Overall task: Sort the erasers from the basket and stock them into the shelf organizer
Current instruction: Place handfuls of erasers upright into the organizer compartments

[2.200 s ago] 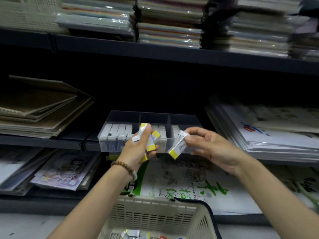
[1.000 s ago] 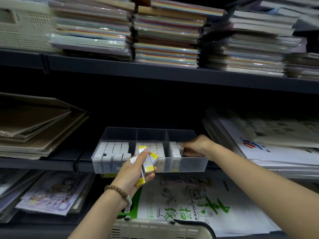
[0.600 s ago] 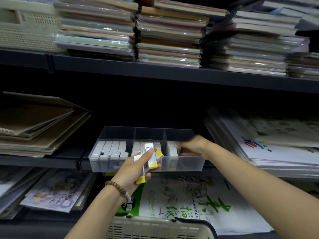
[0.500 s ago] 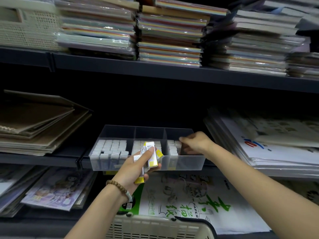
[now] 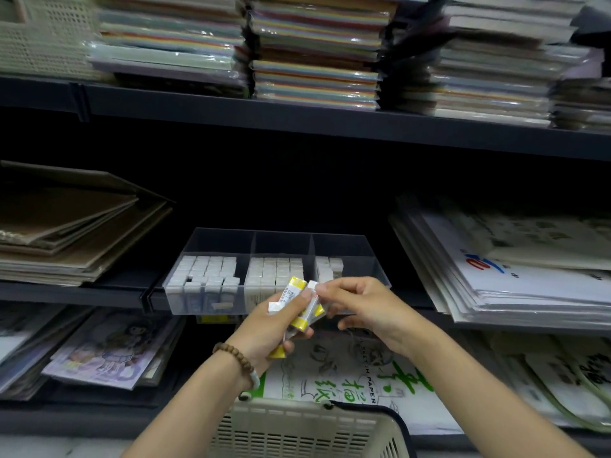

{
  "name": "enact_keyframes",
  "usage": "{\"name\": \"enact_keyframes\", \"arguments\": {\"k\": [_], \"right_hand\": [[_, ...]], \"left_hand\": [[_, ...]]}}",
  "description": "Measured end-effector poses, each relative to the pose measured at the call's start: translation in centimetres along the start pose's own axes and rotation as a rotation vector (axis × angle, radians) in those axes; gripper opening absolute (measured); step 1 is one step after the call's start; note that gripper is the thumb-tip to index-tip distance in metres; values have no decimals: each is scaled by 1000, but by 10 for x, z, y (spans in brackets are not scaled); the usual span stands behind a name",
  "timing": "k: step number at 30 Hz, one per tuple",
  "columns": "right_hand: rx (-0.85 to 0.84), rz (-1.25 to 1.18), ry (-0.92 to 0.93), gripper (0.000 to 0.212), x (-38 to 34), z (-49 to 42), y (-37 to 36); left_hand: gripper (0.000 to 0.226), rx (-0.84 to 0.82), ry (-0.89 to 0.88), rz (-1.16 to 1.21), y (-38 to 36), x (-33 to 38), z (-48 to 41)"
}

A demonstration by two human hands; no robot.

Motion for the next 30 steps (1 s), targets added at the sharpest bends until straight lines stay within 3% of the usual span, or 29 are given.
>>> {"name": "enact_keyframes", "arguments": {"k": [3, 6, 9, 13, 23, 30], "right_hand": [[11, -48, 9, 22, 2, -3, -2], [30, -249, 42, 17, -3, -3, 4], [-53, -347, 45, 24, -9, 2, 3], [-174, -239, 27, 29, -5, 12, -24], [1, -279, -17, 22, 6, 13, -43], [-40, -271, -25, 27, 3, 13, -50]], "left_hand": [[44, 49, 61, 115, 0, -4, 0], [44, 173, 150, 333, 5, -5, 2], [39, 271, 125, 452, 12, 2, 3], [38, 295, 5, 369, 12, 9, 1], [36, 258, -116, 397, -4, 12, 7], [40, 263, -109, 381, 0, 14, 9]]}}
Point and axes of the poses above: each hand's wrist, its own z-axis away from the middle knuckle, its own y-axis out of the back of the hand, x = y × z, the point moved 7 cm from there along -z, towards the middle knuckle, and after that the axes turned 12 degrees about -y, right-handed, at the moved point
